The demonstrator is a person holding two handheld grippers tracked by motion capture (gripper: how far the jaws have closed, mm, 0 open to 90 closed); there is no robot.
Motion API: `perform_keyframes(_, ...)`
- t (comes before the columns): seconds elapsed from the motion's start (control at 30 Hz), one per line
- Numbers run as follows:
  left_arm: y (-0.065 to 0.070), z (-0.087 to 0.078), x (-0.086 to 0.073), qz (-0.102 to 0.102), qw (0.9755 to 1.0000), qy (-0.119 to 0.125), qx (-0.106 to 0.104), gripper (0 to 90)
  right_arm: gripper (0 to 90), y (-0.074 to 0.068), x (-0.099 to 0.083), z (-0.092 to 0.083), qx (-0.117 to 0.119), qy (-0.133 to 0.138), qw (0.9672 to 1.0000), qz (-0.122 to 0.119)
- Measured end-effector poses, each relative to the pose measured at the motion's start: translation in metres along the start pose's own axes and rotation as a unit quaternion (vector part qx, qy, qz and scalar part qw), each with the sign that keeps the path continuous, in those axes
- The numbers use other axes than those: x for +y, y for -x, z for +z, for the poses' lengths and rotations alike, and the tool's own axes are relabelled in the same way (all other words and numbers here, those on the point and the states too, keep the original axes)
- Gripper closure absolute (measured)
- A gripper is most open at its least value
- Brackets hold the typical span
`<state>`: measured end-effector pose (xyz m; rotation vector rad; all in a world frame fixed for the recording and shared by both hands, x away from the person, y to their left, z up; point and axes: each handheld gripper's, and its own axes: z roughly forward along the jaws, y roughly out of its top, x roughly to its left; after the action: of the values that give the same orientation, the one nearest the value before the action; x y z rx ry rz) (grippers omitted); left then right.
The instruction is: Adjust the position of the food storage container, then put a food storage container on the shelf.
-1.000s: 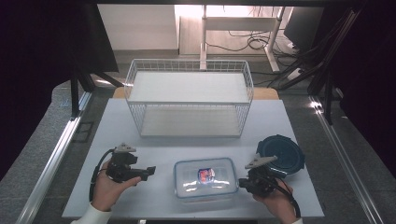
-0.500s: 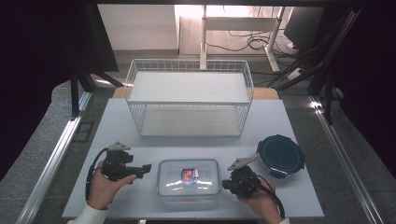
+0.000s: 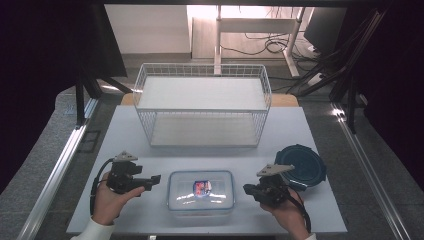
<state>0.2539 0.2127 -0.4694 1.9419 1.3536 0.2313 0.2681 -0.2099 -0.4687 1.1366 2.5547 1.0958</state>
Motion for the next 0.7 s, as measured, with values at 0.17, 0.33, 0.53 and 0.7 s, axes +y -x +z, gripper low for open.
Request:
perform_keyframes(0.17, 0.001, -0.001, 0.0, -0.004, 1.0, 0.006, -0.002, 18.2, 32.5, 0.0, 0.002, -0.006, -0.004, 0.043, 0.9986, 0.03)
perform_keyframes(0.33, 0.003, -0.005, -0.003, -0.008, 0.9999, 0.015, -0.003, 17.5, 24.1, 0.004, 0.003, -0.007, 0.023, 0.055, 0.9968, 0.054)
perform_keyframes(0.53, 0.007, -0.009, -0.006, -0.017, 0.9995, 0.024, -0.015, 15.9, 18.6, 0.001, 0.001, -0.003, 0.037, 0.049, 0.9965, 0.057)
perform_keyframes(0.7, 0.011, -0.008, -0.01, -0.023, 0.9987, 0.023, -0.038, 14.3, 16.4, -0.003, 0.001, 0.002, 0.036, 0.04, 0.9972, 0.052)
